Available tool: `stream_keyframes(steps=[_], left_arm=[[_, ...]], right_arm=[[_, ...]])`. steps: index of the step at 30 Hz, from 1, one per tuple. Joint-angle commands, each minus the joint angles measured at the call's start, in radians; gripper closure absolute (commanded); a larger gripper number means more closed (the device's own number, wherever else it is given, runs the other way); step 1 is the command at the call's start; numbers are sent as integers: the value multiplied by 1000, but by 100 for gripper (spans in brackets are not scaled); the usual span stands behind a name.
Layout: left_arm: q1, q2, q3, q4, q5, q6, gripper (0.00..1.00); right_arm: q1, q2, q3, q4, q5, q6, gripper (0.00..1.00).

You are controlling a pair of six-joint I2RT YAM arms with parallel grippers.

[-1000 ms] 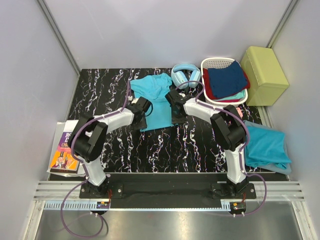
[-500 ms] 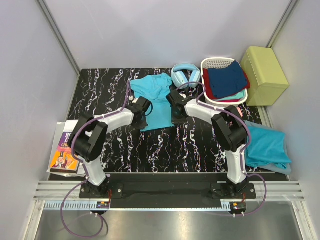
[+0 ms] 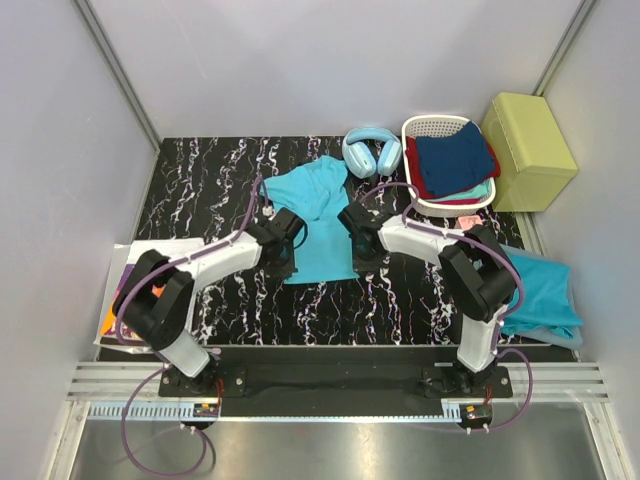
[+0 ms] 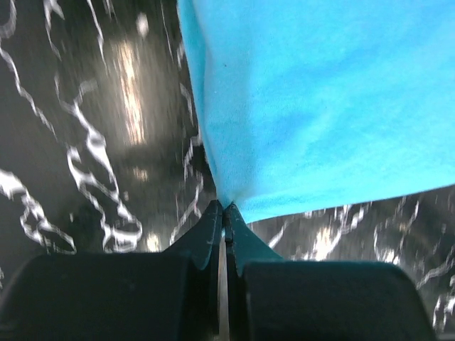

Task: Fold and stack the t-shirts
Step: Grab one side of the 2/3 rectangular tshirt with both arms

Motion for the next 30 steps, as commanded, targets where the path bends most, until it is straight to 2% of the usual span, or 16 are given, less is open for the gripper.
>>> stream_keyframes(steps=[1, 10, 19, 24, 30], left_arm=[[-32, -96, -49, -86, 47, -26, 100], [-126, -212, -138, -161, 96, -97, 100], [-164, -268, -163, -226, 96, -121, 100], [-164, -280, -48, -279, 18, -115, 100], [-157, -254, 104, -316, -55, -86, 100]], right_arm=[[40, -91, -42, -57, -17, 33, 100], [102, -148, -95, -86, -47, 79, 100], [137, -186, -120, -109, -48, 110, 100], [137, -189, -2, -163, 58, 70, 100], [105, -122, 182, -198, 101, 34, 100]])
